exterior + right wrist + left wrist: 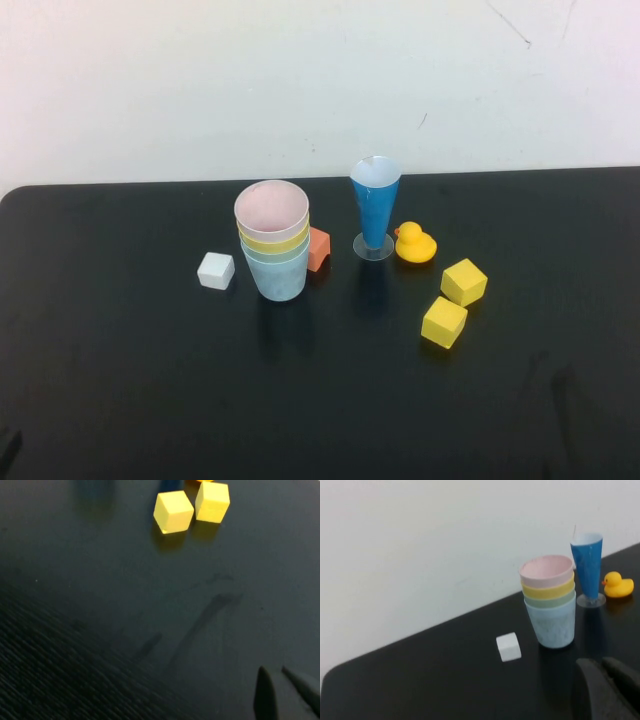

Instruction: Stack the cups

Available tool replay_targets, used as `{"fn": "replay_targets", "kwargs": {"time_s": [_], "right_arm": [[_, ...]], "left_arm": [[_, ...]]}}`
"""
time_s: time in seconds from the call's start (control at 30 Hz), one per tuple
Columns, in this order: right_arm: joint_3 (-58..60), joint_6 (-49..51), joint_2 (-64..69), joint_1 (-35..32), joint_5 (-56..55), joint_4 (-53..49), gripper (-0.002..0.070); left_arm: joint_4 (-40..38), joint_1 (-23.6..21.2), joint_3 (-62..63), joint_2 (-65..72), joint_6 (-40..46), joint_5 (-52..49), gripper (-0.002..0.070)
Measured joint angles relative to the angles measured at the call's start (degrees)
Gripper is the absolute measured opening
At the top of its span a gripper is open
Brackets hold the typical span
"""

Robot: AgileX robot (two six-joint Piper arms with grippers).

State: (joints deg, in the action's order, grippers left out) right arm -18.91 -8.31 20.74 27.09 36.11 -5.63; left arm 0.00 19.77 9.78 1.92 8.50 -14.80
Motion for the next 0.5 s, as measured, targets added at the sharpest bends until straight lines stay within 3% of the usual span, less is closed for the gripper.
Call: {"fn": "replay_targets", "kwargs": {"time_s": [0.37, 0.5], "right_arm": [[0.0, 0.1, 0.0, 0.0, 0.1, 0.1, 0.0], [0.0, 0.2, 0.0, 0.0, 0.1, 0.1, 0.0]], "left_arm": [[1.4, -0.4, 0.0, -0.6, -0.7, -3.2, 0.0001], [3.7, -4.0, -1.2, -2.4, -12.9, -3.5, 0.0001]]}}
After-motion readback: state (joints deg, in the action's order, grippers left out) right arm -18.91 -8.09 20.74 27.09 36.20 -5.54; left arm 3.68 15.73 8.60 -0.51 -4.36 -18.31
